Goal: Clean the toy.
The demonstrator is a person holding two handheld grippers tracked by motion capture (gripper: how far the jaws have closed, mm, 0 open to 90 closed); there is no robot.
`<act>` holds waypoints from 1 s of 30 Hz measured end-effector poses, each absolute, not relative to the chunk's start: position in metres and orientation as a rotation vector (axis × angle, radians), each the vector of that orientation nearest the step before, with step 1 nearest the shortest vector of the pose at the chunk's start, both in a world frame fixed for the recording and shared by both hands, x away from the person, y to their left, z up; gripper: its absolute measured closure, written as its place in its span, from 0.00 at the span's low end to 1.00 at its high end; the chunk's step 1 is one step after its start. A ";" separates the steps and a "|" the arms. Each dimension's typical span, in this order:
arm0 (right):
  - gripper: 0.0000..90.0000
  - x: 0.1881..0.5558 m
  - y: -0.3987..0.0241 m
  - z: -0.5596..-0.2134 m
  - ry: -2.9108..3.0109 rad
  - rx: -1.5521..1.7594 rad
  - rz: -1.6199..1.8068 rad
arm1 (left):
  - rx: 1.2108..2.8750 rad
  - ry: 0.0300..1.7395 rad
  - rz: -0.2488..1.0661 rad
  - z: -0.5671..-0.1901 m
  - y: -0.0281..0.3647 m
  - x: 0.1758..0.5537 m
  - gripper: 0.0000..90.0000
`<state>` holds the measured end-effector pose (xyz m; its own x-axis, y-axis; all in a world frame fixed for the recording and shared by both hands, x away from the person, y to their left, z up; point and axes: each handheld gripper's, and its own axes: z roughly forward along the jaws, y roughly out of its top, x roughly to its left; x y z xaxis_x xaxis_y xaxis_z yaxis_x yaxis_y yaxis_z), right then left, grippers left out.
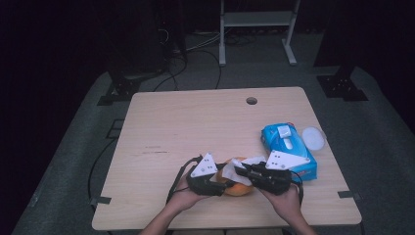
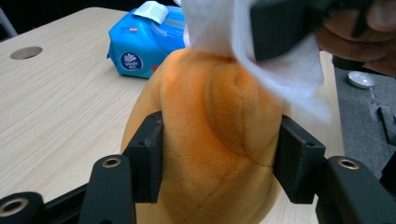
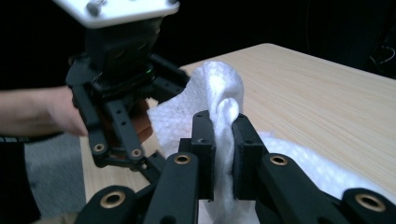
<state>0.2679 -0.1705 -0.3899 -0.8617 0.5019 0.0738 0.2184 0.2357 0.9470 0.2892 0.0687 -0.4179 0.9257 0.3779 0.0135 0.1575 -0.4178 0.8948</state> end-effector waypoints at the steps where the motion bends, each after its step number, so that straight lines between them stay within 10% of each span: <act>1: 0.90 0.268 -0.170 -0.390 2.265 0.667 1.653 | 2.006 0.385 0.255 -0.418 0.069 0.289 0.47; 15: 0.90 0.299 -0.228 -0.403 2.123 0.992 1.577 | 2.017 0.361 0.240 -0.422 0.075 0.288 0.46; 30: 0.90 0.282 -0.173 -0.399 2.289 0.766 1.693 | 2.010 0.431 0.332 -0.417 0.076 0.287 0.44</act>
